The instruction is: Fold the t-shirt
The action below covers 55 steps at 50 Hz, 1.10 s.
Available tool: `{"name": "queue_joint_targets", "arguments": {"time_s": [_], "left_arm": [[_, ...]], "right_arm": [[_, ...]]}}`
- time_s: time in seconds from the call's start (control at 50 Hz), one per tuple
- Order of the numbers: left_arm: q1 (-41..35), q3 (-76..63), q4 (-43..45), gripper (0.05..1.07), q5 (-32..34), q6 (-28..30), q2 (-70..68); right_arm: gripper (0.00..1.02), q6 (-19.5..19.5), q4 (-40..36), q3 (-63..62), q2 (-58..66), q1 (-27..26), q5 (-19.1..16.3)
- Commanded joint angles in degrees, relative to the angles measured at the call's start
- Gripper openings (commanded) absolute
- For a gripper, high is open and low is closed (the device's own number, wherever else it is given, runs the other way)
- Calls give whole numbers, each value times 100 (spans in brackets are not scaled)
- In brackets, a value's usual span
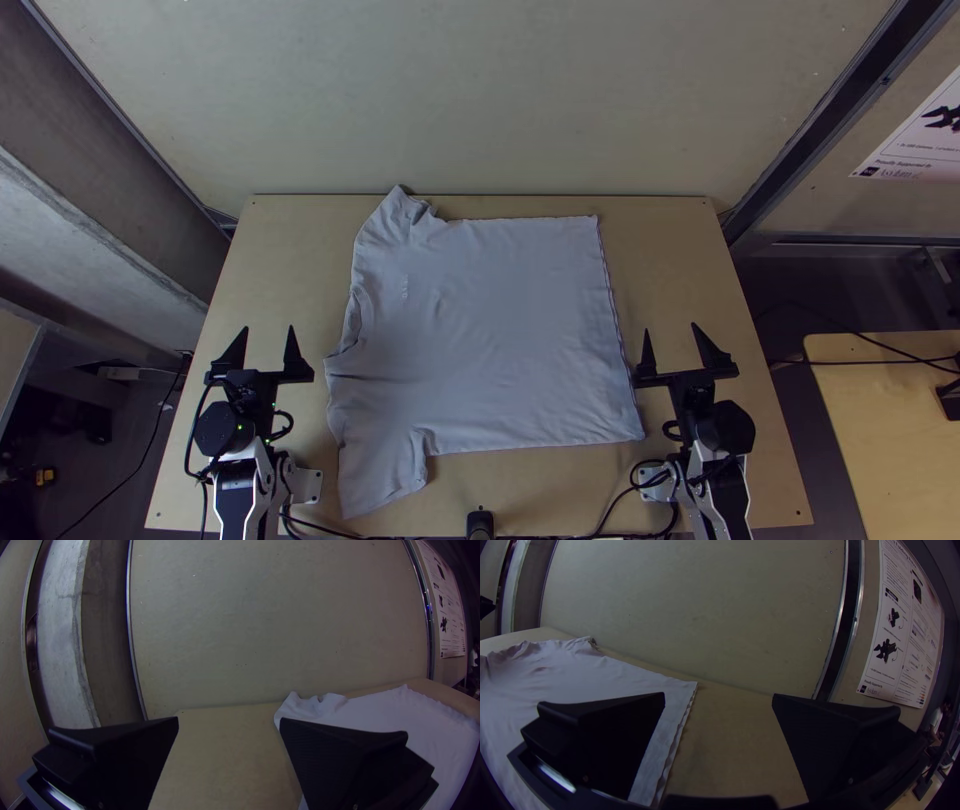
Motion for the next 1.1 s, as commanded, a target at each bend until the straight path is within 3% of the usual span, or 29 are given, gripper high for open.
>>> {"name": "queue_joint_targets", "arguments": {"time_s": [0.0, 0.3, 0.44, 0.7, 1.08], "left_arm": [[17, -239, -165, 102, 26, -52, -47], [166, -230, -148, 102, 34, -43, -56], [-89, -99, -86, 102, -1, -8, -56], [-186, 464, 318, 102, 78, 45, 50], [-388, 2336, 564, 103, 78, 18, 2265]], "right_arm": [[98, -90, -102, -51, -43, -5, 14], [98, 42, -75, -51, -60, 47, 23], [98, 42, 241, 116, -52, 21, 331], [98, -10, 619, 872, 72, 21, 339], [98, 25, 1243, 2867, 2383, 30, 339]]}}
